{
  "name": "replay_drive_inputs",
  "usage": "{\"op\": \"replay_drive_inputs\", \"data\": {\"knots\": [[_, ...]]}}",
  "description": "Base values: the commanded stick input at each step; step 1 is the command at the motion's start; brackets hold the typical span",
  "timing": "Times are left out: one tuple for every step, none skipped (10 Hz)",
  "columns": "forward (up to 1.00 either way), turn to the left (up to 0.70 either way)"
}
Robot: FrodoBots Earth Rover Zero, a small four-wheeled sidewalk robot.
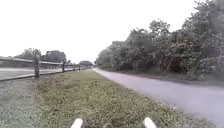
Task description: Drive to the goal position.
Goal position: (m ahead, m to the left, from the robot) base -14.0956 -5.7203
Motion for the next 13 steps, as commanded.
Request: {"op": "replay_drive_inputs", "data": {"knots": [[0.00,-0.85],[0.00,-0.85],[0.00,-0.85],[0.00,-0.85],[0.00,-0.85],[0.00,-0.85],[0.00,-0.85],[0.00,-0.85],[0.00,-0.85],[0.00,-0.85],[0.00,-0.85],[0.00,-0.85],[0.00,-0.85]]}}
